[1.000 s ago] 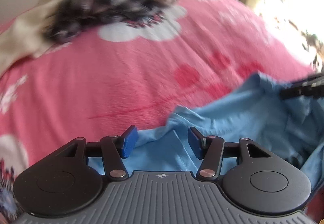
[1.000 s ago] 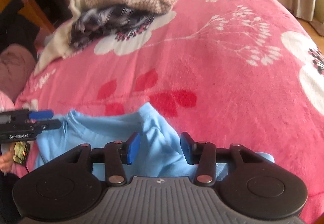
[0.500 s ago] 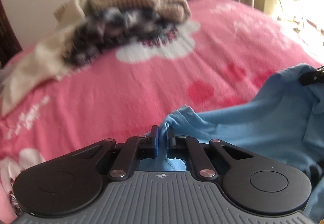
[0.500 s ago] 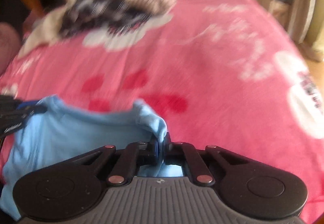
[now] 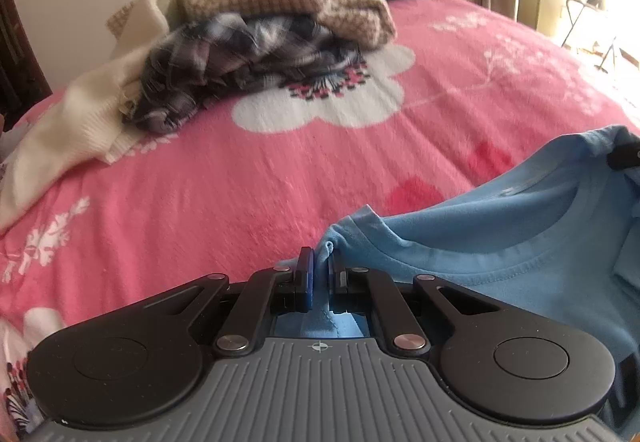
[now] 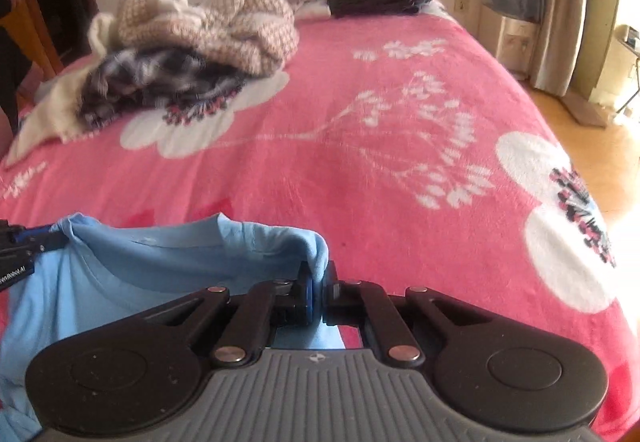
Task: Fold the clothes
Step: 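Grasp the t-shirt collar edge with the left gripper while the right gripper grasps the shoulder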
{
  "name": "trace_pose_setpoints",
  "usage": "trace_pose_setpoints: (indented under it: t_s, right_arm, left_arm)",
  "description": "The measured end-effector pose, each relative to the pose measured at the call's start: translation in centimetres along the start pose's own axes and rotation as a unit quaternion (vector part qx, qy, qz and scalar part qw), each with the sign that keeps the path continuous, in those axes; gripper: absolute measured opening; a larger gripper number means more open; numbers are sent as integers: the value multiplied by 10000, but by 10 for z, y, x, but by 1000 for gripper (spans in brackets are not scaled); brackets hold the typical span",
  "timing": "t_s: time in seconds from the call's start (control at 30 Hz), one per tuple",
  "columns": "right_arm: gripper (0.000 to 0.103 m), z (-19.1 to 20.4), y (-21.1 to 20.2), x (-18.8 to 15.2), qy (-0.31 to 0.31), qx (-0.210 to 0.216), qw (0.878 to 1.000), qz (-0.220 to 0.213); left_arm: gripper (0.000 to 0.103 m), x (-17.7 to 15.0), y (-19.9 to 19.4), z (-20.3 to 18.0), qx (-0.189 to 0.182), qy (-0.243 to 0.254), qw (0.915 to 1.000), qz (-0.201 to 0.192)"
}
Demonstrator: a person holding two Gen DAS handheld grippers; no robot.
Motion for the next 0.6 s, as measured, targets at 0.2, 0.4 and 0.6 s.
trace_pose_setpoints:
  t_s: [0.2, 0.4, 0.6]
  right_arm:
    - [13, -3, 25, -16, 201, 399, 9976, 520]
    - [4, -2, 20, -12, 12, 40, 9999, 117]
    - [3, -6, 8, 20, -173, -449, 9973, -548]
  left_arm:
    - [7, -10, 7, -6, 68, 467, 9989, -40]
    - [6, -7, 5, -11, 262, 705, 9970, -182]
    - [6, 30, -1, 3, 263, 231, 9976, -601]
Point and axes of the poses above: each gripper's, at about its wrist camera, not at the fingertips, and y roughly the way its jaws point, z to its left, x to its top, the point moved 8 cm from there along y, roughly the way its jaws point, and after that the axes turned 11 degrees about -x, right-handed, at the moved point
